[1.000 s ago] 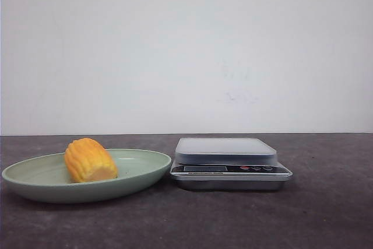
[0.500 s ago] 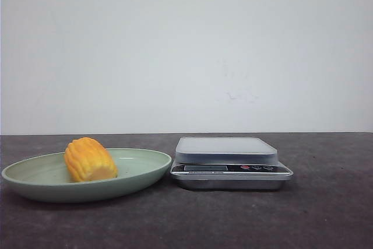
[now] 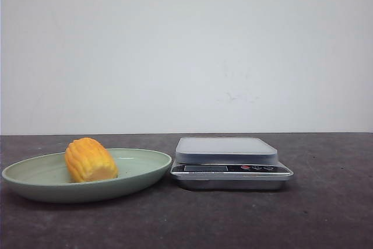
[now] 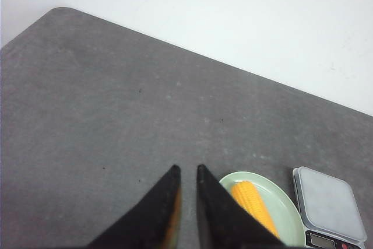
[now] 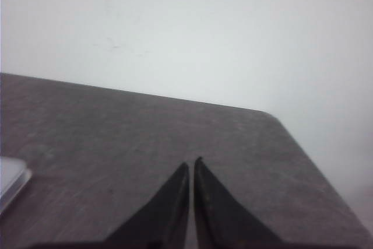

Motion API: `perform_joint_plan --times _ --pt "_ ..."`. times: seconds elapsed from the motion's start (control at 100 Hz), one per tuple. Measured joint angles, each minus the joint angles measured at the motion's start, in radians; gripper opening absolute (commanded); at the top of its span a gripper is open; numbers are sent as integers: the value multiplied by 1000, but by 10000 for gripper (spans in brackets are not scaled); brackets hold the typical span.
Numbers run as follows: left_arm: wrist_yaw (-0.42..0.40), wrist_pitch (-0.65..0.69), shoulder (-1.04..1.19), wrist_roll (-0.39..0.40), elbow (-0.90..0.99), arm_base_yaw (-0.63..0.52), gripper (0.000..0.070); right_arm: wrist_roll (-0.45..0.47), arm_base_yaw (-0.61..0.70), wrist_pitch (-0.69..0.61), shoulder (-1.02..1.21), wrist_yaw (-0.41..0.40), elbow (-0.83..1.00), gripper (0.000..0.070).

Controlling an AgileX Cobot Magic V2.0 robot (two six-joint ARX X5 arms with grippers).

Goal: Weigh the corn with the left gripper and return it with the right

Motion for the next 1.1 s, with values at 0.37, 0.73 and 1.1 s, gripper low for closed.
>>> perform_joint_plan --times 0.37,0.73,1.1 --pt "0 0 0 0 0 0 0 26 -10 -134 -88 -118 -97 7" --pt "0 0 0 0 0 0 0 48 -5 -204 -86 -145 -96 7" --pt "0 0 0 0 0 0 0 48 34 -200 -86 -154 -96 7"
